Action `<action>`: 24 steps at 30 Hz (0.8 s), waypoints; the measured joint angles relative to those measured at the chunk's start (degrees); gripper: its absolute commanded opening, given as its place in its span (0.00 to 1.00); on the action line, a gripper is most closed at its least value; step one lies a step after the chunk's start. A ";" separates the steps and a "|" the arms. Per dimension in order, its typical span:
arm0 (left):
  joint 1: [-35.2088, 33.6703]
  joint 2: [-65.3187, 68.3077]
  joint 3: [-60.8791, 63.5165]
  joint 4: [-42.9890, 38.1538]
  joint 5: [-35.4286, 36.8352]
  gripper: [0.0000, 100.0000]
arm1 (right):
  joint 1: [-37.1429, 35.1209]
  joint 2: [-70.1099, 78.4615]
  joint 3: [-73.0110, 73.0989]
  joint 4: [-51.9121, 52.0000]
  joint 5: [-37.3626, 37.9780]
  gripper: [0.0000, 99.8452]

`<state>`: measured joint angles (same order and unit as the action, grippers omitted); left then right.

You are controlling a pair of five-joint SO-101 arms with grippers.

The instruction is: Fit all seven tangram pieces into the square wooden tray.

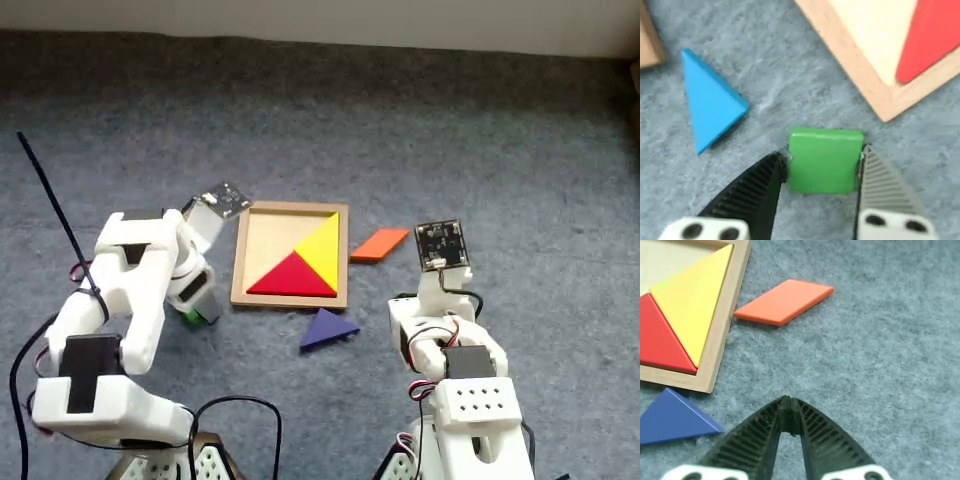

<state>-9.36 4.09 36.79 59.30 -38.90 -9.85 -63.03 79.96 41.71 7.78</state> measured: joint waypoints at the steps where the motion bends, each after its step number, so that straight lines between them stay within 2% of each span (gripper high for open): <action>1: 0.44 0.35 0.00 0.00 0.00 0.10 | 0.00 0.00 0.00 0.00 0.00 0.01; 8: 3.08 0.79 -0.09 0.44 -0.09 0.01 | 0.00 0.00 0.00 0.00 0.00 0.01; 12: 4.04 0.18 -1.76 2.99 -0.09 0.01 | 0.00 0.00 0.00 0.00 0.00 0.01; 19: 4.40 -6.86 -10.64 14.42 -0.18 0.01 | 0.00 0.00 0.00 0.00 0.00 0.01; 24: 7.91 -8.44 -14.51 15.56 -0.09 0.01 | 0.00 0.00 0.00 0.00 0.00 0.01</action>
<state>-1.45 -4.35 22.29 74.86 -38.99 -9.85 -63.03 79.96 41.71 7.78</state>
